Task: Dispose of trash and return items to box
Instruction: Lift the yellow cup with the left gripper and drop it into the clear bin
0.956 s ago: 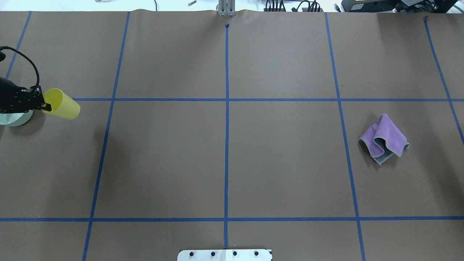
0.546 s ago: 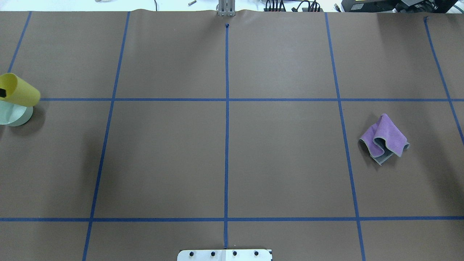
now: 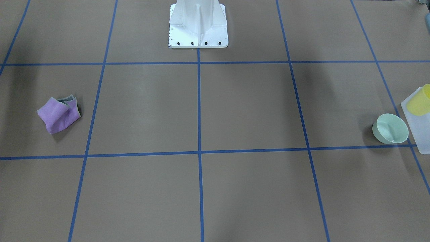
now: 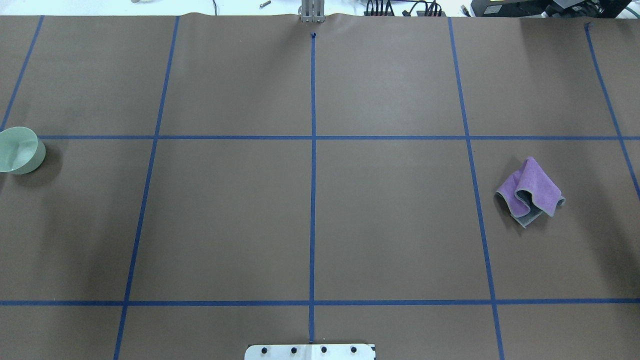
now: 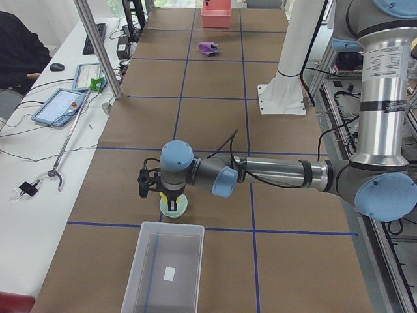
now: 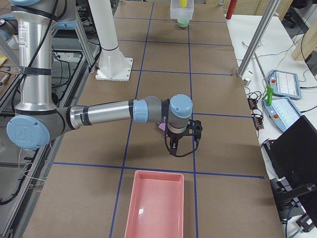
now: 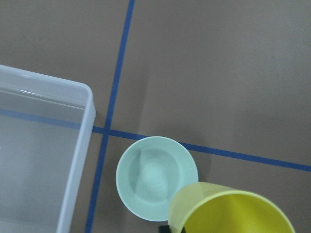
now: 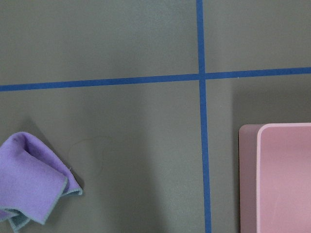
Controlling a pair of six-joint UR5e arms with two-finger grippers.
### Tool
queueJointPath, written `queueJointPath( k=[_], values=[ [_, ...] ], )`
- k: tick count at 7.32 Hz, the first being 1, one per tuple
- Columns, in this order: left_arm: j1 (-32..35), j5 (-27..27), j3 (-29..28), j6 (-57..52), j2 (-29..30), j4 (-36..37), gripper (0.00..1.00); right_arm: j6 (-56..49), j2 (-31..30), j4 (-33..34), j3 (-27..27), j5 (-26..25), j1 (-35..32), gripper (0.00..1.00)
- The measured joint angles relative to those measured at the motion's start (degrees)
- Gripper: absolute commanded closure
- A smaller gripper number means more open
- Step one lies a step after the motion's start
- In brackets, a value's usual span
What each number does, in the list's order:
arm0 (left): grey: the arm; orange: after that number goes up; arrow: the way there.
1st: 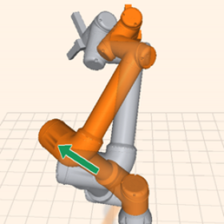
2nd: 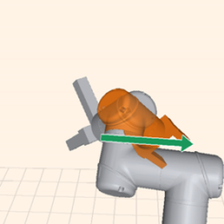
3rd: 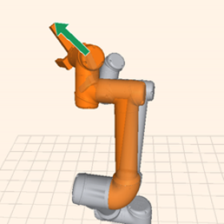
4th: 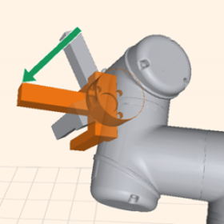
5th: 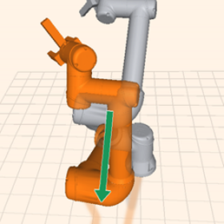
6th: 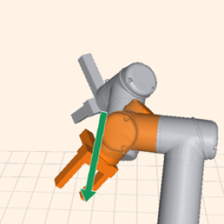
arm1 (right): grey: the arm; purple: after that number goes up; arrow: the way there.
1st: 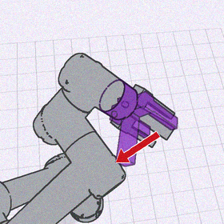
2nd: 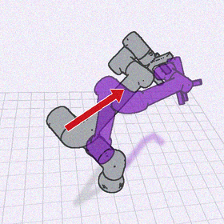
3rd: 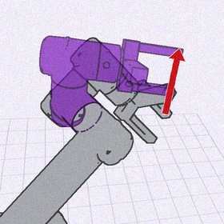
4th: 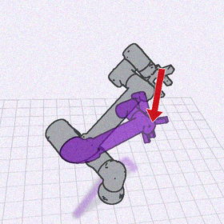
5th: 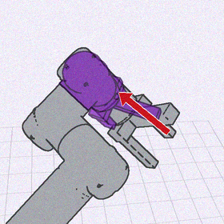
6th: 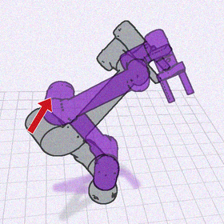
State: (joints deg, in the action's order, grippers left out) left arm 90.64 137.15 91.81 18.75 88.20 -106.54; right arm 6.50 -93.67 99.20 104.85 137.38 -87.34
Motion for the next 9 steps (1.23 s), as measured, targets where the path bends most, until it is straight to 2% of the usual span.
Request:
queueJointPath(
  k=[3,7,9],
  values=[
    [5.7,-0.2,-12.1,-12.4,2.6,0.2,1.0,0.2,-0.2,0.2,0.9,0.1,0.0,0.0],
    [9.1,-0.3,-33.9,-22.0,13.3,-0.5,1.0,0.9,-0.1,0.5,1.4,0.3,0.0,0.0],
    [9.6,-0.4,-42.7,-24.5,15.5,-4.4,1.0,1.1,-0.1,0.7,1.7,0.9,0.0,0.0]
  ],
)
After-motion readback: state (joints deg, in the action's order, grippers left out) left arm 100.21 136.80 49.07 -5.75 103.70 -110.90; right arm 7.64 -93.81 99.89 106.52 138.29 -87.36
